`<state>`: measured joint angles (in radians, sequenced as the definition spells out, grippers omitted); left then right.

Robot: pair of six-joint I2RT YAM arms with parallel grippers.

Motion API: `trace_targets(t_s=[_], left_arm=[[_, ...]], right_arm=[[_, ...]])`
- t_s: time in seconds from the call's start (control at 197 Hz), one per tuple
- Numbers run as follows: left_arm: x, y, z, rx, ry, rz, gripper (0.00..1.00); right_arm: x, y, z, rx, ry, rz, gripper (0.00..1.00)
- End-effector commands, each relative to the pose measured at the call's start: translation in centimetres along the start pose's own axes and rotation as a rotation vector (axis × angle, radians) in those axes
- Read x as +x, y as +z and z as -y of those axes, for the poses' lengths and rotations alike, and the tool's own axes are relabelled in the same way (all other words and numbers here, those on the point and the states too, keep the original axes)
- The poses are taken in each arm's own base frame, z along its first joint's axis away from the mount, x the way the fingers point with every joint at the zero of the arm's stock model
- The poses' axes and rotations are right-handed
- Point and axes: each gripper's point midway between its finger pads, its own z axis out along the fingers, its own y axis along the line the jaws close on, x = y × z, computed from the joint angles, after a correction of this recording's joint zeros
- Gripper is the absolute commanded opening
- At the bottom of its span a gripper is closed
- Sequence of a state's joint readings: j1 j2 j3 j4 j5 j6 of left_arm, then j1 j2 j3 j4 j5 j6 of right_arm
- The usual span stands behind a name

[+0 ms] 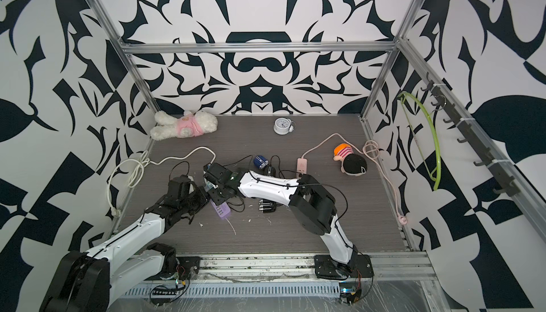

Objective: Unplug the electric shaver
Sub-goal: Remove the plug from the socket.

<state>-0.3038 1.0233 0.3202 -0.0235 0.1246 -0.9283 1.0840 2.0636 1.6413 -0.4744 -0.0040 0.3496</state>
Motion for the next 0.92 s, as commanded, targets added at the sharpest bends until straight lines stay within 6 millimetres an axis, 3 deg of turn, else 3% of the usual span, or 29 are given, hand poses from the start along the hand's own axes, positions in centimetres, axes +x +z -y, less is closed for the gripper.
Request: trace_targets(t_s=[0.0,0.397,0.91], left_arm=[[0.2,0.3,-0.3,0.005,-0.017,-0.003,0.00],[2.1,2.0,-3.5,-0.100,-0.074,-0.073,0.00],[4.4,2.4,-7.0,-0.203,-0.103,-0.136,0.00]], right_arm=[[-1.1,-1.2,0.1,0.022,0.005,0.042,0.00],[-2.3,-3.0,-0.1,0.030,-0.017,0.092,0.00],[-3.8,-4.7,-0.1,0.041,-0.028,0.143,0.00]])
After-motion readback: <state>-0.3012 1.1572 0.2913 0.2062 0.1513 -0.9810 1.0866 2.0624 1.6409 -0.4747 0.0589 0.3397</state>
